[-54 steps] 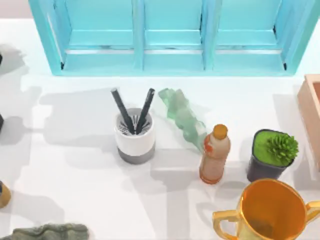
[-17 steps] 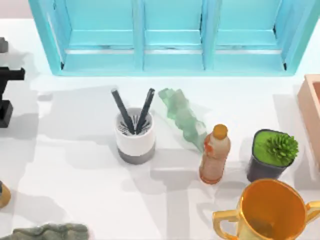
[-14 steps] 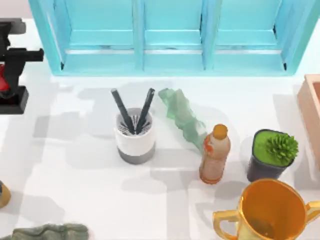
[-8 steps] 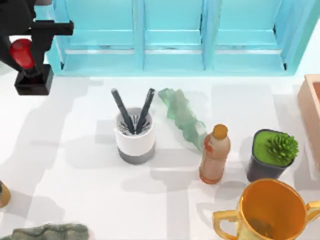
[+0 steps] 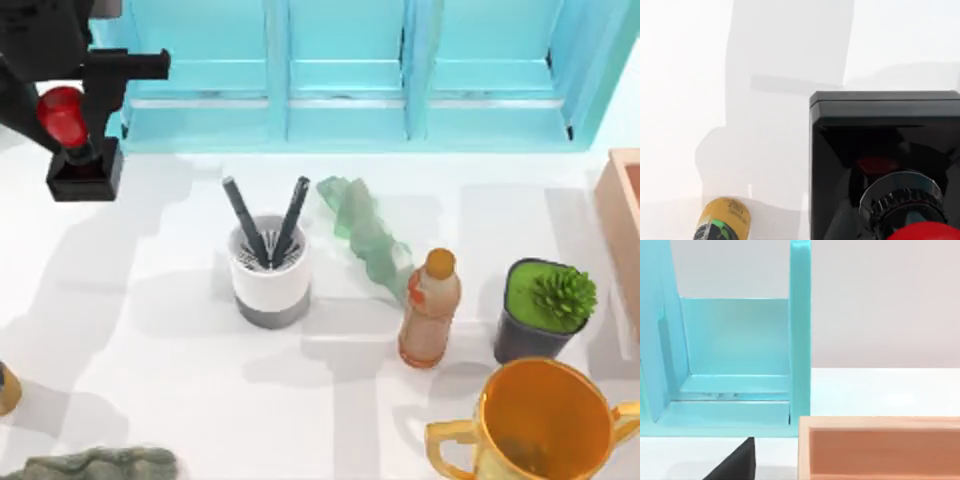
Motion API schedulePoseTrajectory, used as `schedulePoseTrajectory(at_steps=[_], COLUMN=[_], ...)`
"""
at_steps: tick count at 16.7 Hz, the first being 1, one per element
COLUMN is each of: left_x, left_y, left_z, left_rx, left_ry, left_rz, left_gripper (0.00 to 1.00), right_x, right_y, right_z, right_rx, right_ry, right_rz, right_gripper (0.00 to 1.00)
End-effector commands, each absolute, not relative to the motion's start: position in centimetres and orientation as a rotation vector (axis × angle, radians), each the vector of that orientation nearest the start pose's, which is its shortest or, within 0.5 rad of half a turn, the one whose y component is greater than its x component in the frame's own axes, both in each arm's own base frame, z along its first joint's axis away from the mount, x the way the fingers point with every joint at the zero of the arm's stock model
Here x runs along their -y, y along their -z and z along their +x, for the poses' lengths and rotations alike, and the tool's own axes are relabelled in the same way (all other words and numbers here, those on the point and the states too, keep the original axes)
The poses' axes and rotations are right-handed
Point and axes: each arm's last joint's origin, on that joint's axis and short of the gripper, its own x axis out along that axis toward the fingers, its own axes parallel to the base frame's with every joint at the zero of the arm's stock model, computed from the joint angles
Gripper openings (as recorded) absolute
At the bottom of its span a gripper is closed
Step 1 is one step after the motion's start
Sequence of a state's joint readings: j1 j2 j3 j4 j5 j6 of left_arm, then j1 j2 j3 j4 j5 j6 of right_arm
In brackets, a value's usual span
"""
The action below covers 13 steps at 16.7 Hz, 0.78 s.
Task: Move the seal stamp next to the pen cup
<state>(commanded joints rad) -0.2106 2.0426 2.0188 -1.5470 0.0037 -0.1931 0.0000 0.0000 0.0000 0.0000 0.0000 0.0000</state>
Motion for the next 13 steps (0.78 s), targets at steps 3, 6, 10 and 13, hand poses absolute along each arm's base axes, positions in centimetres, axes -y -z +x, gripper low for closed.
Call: schedulePoseTrajectory(at_steps=[3, 6, 10, 13], left_x=[11.0, 13.4, 13.7, 13.6], left_y=[-29.1, -29.2, -29.3, -29.0], left_z=[35.6, 33.0, 32.6, 32.7], left_rx=[-1.58, -1.575, -1.571, -1.575], left_ry=[0.012, 0.018, 0.02, 0.017], left_rz=[0.009, 0.013, 0.012, 0.01], left_gripper=[0.0, 0.0, 0.0, 0.0], right_x=[0.1, 0.1, 0.1, 0.1], right_y=[-16.0, -16.0, -16.0, -16.0], right_z=[10.6, 10.6, 10.6, 10.6], right_rx=[0.0, 0.0, 0.0, 0.0], right_ry=[0.0, 0.0, 0.0, 0.0], right_rz=[0.0, 0.0, 0.0, 0.0], right_gripper=[1.0, 1.0, 1.0, 1.0])
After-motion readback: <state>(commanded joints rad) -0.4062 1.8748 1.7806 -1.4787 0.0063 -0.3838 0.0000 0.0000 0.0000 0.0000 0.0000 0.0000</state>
